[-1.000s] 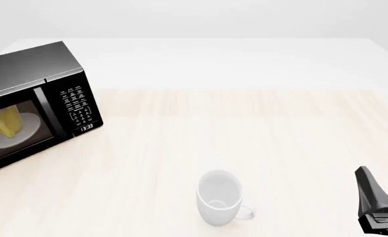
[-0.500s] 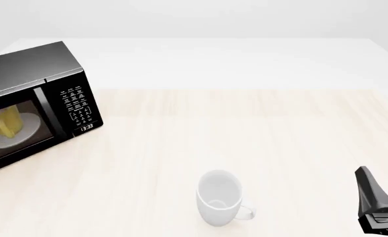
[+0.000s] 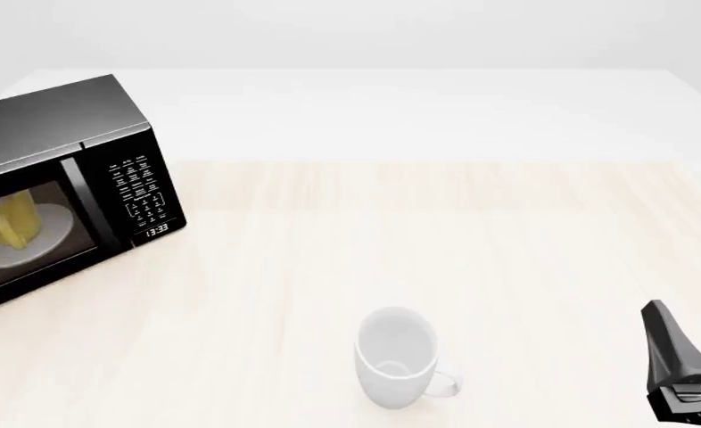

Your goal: Put the yellow and white mug in the microwave and close it.

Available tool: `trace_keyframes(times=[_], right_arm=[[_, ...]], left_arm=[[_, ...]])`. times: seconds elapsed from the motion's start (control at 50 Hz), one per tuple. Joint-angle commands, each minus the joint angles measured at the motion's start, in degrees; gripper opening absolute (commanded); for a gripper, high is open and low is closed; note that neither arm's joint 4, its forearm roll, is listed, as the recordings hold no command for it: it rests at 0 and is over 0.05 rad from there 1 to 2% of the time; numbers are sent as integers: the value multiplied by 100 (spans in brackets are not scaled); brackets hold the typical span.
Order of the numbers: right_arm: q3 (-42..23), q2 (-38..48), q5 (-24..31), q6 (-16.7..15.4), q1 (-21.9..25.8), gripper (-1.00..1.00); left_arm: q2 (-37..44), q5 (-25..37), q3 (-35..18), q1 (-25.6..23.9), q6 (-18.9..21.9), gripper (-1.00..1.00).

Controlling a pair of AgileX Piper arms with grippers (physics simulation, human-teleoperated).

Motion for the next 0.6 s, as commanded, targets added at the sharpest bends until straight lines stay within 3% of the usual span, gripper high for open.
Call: trace_keyframes(times=[0.02,0.6], right_arm=[[1,3,-3,-1,0,100],[-3,-23,25,0,-1,100]], left_arm=[[-414,311,-71,4,-4,100],[-1353,1236,-391,46,-232,100]])
